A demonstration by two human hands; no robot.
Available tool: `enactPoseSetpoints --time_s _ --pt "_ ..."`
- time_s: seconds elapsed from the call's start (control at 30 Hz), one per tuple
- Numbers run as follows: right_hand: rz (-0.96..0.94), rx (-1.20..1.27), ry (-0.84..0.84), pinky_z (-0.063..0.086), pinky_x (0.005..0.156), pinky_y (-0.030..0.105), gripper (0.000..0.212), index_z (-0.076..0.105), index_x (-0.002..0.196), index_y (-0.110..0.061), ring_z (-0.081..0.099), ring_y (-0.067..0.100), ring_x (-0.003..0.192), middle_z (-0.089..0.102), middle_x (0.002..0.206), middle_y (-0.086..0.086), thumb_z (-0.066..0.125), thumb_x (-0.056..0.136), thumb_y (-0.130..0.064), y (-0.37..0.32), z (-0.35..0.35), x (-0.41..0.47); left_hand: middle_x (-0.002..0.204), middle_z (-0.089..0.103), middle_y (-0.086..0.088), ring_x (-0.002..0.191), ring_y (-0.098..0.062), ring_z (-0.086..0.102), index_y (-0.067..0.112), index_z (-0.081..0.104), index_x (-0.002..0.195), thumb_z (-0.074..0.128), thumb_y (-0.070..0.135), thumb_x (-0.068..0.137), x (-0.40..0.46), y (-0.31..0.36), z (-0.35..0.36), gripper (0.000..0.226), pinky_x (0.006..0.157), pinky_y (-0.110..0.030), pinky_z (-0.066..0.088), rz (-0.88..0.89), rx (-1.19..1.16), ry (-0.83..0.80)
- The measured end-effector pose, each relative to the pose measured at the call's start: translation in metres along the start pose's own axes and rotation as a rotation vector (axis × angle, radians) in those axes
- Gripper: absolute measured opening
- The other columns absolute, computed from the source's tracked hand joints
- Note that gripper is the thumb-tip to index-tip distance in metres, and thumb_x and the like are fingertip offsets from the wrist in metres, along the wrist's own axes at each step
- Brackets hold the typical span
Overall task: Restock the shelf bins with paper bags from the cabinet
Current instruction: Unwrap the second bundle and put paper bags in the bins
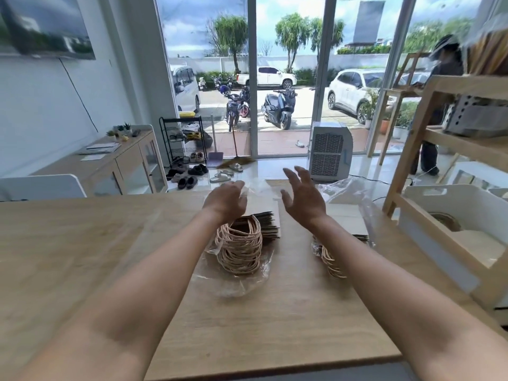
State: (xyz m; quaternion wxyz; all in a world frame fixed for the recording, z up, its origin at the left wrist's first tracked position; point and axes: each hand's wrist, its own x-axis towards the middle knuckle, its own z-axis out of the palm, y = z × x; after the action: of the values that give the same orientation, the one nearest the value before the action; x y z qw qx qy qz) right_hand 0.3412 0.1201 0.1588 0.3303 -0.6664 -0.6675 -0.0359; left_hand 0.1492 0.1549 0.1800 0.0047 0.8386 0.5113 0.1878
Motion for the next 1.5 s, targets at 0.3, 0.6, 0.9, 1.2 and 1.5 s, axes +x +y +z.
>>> enactPoseSetpoints --time_s 0.3,0.6,0.9,1.2,1.5 --pt "0.759 0.739 -0.073 0.046 0.083 0.03 0.04 0.049 0.124 -0.01 0.053 0.026 0.1 0.056 0.111 0.012 0.046 0.085 -0.005 -0.006 0.024 -0.002 0.123 0.055 -0.026 0.099 -0.04 0.06 0.002 0.035 0.138 0.042 0.016 0.097 0.01 -0.038 -0.012 0.044 0.07 -0.038 0.043 -0.438 -0.156 0.34" --pt "1.173 1.179 -0.254 0.047 0.096 0.028 0.016 0.052 0.096 -0.006 0.06 0.022 0.085 0.055 0.088 0.009 0.036 0.095 -0.005 -0.007 0.064 -0.019 0.153 -0.033 -0.009 0.144 -0.03 -0.028 0.017 0.002 0.153 0.056 -0.003 0.076 0.03 -0.105 0.013 0.096 0.115 -0.048 -0.021 0.142 0.709 0.396" --pt "1.146 1.038 -0.125 0.046 0.071 0.032 0.034 0.054 0.125 -0.005 0.046 0.016 0.062 0.057 0.124 0.02 0.043 0.096 -0.016 0.002 0.102 0.003 0.159 0.023 -0.013 0.15 -0.026 0.006 0.003 0.035 0.146 0.02 0.036 0.099 0.04 -0.106 0.032 0.06 0.121 -0.047 -0.002 -0.192 0.635 -0.374" --pt "1.197 1.039 -0.13 0.047 0.098 0.042 0.015 0.047 0.107 -0.017 0.056 0.032 0.12 0.054 0.136 0.016 0.049 0.092 -0.02 -0.008 0.102 0.014 0.16 0.019 -0.014 0.146 -0.032 0.022 0.008 0.013 0.154 0.008 0.079 0.084 0.035 -0.14 0.063 0.1 0.119 -0.047 0.019 -0.423 0.186 -0.446" --pt "1.232 1.156 -0.198 0.053 0.049 0.029 0.07 0.054 0.119 -0.018 0.063 0.023 0.087 0.061 0.112 0.001 0.077 0.066 -0.058 -0.006 0.105 0.027 0.158 0.023 -0.016 0.146 -0.03 0.023 0.002 0.025 0.151 0.014 0.06 0.097 0.032 -0.146 0.077 0.08 0.118 -0.04 0.021 -0.461 -0.014 -0.483"
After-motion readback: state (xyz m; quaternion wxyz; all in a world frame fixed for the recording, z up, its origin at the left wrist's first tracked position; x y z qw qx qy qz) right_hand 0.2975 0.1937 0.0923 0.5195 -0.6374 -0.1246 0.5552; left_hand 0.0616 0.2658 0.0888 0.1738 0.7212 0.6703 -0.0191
